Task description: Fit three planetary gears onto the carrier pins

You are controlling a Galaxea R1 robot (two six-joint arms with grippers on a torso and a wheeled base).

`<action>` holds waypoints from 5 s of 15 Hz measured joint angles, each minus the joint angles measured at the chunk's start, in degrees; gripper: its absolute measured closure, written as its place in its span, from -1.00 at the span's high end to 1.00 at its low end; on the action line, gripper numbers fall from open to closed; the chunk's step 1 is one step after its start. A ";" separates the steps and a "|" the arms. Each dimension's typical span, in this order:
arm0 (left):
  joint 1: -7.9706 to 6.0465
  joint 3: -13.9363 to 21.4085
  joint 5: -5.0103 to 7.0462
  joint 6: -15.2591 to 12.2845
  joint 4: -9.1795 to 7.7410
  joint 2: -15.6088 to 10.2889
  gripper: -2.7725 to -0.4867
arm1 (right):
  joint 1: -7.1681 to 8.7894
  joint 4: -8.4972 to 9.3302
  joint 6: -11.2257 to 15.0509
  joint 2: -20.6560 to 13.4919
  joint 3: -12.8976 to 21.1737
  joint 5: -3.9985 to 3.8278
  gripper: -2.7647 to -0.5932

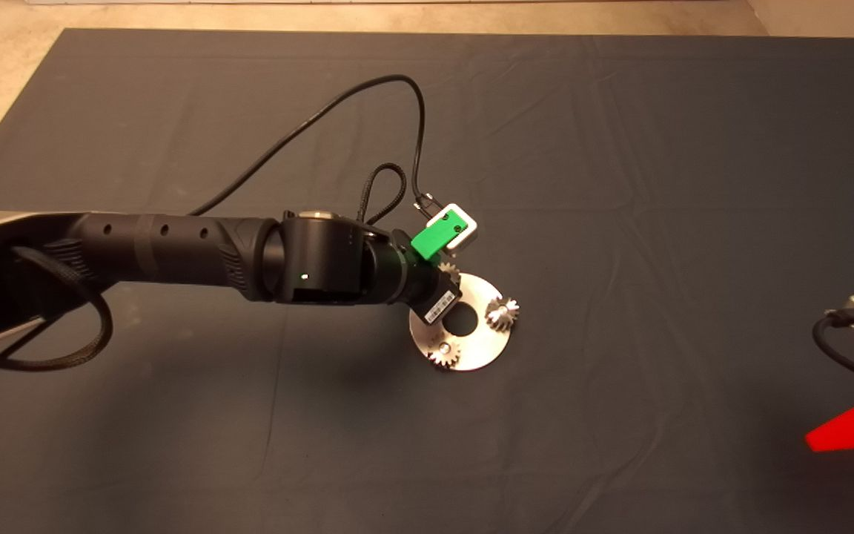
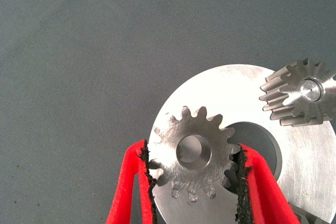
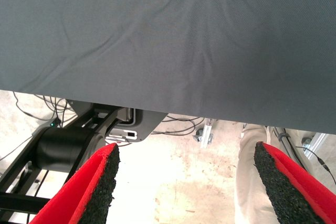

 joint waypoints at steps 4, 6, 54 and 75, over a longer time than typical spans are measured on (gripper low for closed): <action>-0.02 0.00 -0.19 0.34 -0.14 -0.21 -0.90 | 0.00 0.02 0.00 0.00 0.00 0.00 0.19; -0.02 0.00 -0.11 0.34 -0.16 -0.18 -0.90 | 0.00 0.02 0.00 -0.13 0.00 -0.02 0.19; 0.00 -1.71 0.01 -1.18 -1.49 -0.29 -0.90 | 0.13 0.06 -0.01 -1.10 0.00 0.90 0.19; 0.83 -1.96 0.37 -1.01 -1.40 -0.32 -0.56 | 0.13 0.06 -0.01 -1.32 0.00 0.85 0.19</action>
